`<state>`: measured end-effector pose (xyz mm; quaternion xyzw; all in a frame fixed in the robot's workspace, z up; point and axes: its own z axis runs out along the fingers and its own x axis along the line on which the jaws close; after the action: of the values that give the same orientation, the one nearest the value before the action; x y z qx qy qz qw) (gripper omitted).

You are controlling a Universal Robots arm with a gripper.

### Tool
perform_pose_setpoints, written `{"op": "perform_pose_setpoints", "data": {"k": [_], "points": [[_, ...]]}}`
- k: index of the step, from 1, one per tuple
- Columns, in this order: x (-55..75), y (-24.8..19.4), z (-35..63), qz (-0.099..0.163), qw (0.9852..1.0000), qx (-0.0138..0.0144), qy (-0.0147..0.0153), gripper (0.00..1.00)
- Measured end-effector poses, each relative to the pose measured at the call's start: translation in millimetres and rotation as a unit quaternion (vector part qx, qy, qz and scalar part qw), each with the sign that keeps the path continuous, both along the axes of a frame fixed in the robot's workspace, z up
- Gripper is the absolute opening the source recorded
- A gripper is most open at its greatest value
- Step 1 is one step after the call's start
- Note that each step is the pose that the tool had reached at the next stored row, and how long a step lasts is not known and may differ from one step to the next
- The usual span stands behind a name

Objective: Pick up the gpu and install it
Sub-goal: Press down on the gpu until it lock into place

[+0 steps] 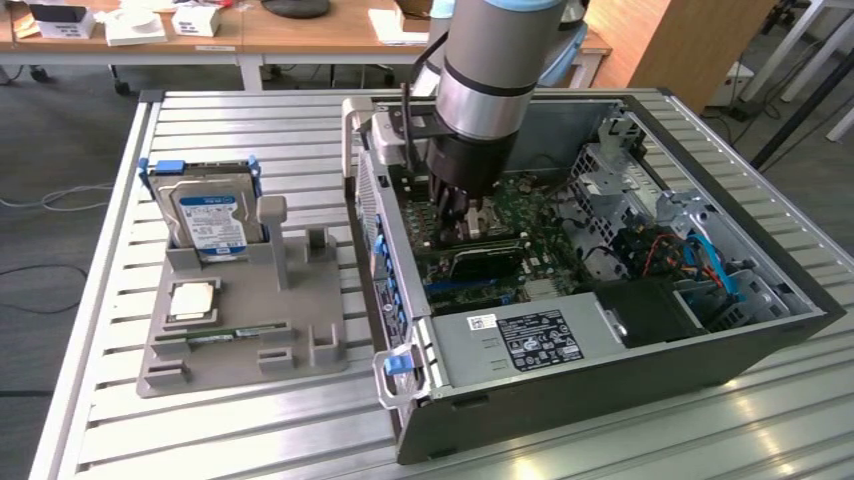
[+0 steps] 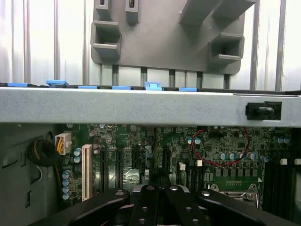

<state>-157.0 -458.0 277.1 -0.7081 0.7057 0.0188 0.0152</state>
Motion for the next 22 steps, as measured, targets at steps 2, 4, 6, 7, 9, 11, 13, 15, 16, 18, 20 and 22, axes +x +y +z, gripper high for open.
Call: {"op": "perform_pose_setpoints", "data": {"k": [2,4,6,7,9,11,13,15,16,18,20,22], "points": [[-0.1,0.0,-0.4,0.000,1.0000,0.0000,0.0000,0.11],[-0.1,0.0,-2.3,0.000,1.0000,0.0000,0.0000,0.11],[-0.1,0.0,-2.6,0.000,1.0000,-0.0001,0.0001,0.11],[-0.2,0.0,-2.6,0.000,1.0000,-0.0002,0.0001,0.11],[-0.1,0.0,-3.7,0.000,1.0000,0.0001,0.0000,0.11],[-0.1,0.0,-4.5,0.000,1.0000,-0.0001,0.0000,0.11],[-0.2,0.0,-4.4,0.000,1.0000,-0.0001,0.0001,0.11],[-0.1,0.0,-5.2,0.000,1.0000,0.0001,0.0000,0.11],[-0.1,0.0,-5.9,0.000,1.0000,0.0001,0.0000,0.11],[-0.2,0.0,-6.1,0.000,1.0000,0.0000,0.0001,0.11],[-0.2,0.0,-6.3,0.000,1.0000,0.0000,0.0001,0.11],[-0.1,0.0,-8.1,0.000,1.0000,0.0001,0.0000,0.11]]}}
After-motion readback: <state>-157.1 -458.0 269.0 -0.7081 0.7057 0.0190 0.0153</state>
